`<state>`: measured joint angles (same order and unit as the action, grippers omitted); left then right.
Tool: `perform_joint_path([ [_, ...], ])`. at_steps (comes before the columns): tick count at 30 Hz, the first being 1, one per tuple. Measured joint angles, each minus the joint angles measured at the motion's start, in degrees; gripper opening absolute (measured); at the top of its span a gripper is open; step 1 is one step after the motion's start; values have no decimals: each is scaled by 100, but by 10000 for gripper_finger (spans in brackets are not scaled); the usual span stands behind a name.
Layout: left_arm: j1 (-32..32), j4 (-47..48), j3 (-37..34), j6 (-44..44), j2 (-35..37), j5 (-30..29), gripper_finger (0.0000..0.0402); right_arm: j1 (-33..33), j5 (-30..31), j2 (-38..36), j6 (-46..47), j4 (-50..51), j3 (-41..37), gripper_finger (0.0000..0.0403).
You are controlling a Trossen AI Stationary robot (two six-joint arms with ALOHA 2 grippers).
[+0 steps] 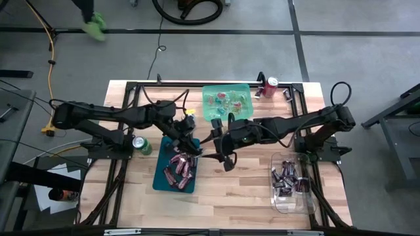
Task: Organize candy in baskets
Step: Put the dark brown chocolate bar into the transparent bin
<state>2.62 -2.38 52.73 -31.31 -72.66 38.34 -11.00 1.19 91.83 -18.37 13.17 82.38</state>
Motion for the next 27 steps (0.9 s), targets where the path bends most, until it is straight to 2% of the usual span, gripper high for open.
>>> perform_joint_path([
  [9, -40, -428, -3, -11, -50, 3, 8, 2, -7, 1, -16, 234, 14, 78],
  [16, -45, -402, -4, -11, -49, 12, 8, 2, -112, 7, 17, 241, 11, 7],
  [21, -43, -383, -4, -13, -46, 2, 8, 2, -104, 7, 49, 236, 11, 25],
  [27, -38, -337, -4, -15, -46, -6, 8, -2, 334, -1, 737, 233, 5, 88],
])
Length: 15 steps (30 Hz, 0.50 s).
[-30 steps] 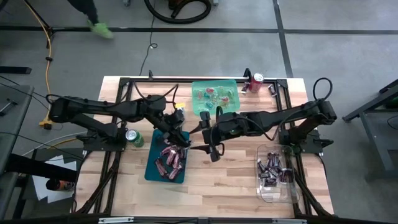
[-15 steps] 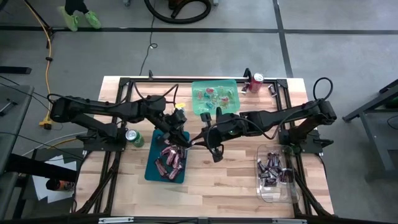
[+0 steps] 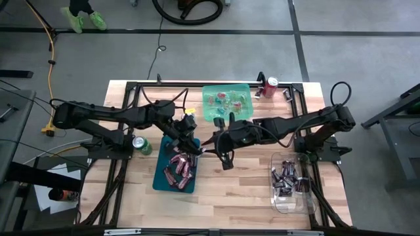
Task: Organize candy in baskets
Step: Put the dark brown chocolate bar into the transparent bin
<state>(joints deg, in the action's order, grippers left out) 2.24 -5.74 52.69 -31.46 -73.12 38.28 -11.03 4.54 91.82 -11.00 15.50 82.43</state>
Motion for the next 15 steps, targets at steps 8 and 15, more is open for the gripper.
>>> perform_joint_path([
  [8, -7, 84, 4, -148, -3, 7, 8, -105, -48, -67, -593, -76, 0, 186],
  [15, -2, 290, 0, -151, -9, -2, 8, -132, -401, -71, -703, -91, 0, 196],
])
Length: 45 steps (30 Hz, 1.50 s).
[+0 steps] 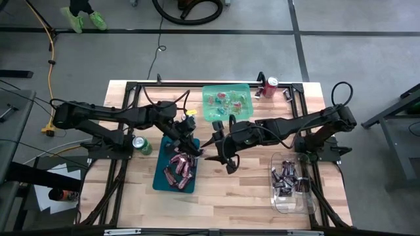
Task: Organize candy in baskets
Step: Put the dark brown chocolate bar into the transparent bin
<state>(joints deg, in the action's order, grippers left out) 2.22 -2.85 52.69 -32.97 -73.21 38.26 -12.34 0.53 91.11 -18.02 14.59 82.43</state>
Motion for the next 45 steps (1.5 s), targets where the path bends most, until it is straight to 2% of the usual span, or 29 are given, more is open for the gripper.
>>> perform_joint_path([
  [9, 0, -18, 0, 155, 0, -20, 8, 7, 47, 47, 17, 17, 0, 146],
  [18, 0, -28, 0, 154, -17, -20, 8, 7, 52, 127, -29, -140, 4, 125],
  [21, 0, -30, 0, 153, -17, -28, 8, 21, 72, 125, -42, -155, 4, 89],
  [25, -1, -26, 0, 152, -17, -58, 8, 48, 49, 125, -30, -150, 4, 16],
  [28, -4, -11, 0, 155, -17, -163, 11, 49, 62, 122, -29, -91, 4, 18],
  [34, 41, -21, -4, -169, -4, -273, 60, 74, 75, 59, -28, 62, 4, 6],
  [39, 488, -6, -4, -546, 405, -15, 119, 183, 84, -335, 4, 672, 0, 3],
  [42, 832, 50, -4, -555, 713, 46, 146, 241, 263, -660, 173, 1241, 0, 2],
  [45, 1085, 348, 7, -276, 1007, 0, 159, 269, 292, -994, 694, 2248, 0, 2],
])
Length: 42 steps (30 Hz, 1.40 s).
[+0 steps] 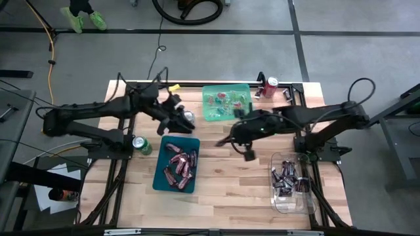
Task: Organize candy in baskets
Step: Put the dark brown chocolate bar into the transparent bin
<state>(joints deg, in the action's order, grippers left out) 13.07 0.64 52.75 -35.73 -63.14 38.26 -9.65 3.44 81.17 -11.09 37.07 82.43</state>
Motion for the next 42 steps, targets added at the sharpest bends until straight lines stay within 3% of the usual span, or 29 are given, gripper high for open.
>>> perform_joint_path([
  [7, -51, 1330, -165, 772, 447, -736, 163, -719, -77, -859, 2138, 2397, -857, 1],
  [15, -370, 318, -1043, 273, 916, -1357, 163, -2722, 162, -2353, 5648, 3139, -2206, 0],
  [20, -457, -373, -1330, 232, 1023, -1752, 163, -3187, 408, -2680, 7114, 3437, -2626, 0],
  [28, -462, -546, -1333, 190, 1028, -1788, 163, -3039, -77, -2636, 7481, 3448, -3096, 36],
  [39, -443, -546, -1333, 181, 1025, -1790, 163, -2657, -40, -2634, 6875, 3715, -2451, 221],
  [42, -443, -546, -1333, 145, 1025, -1817, 163, -2461, 760, -2636, 7148, 3573, -2105, 245],
])
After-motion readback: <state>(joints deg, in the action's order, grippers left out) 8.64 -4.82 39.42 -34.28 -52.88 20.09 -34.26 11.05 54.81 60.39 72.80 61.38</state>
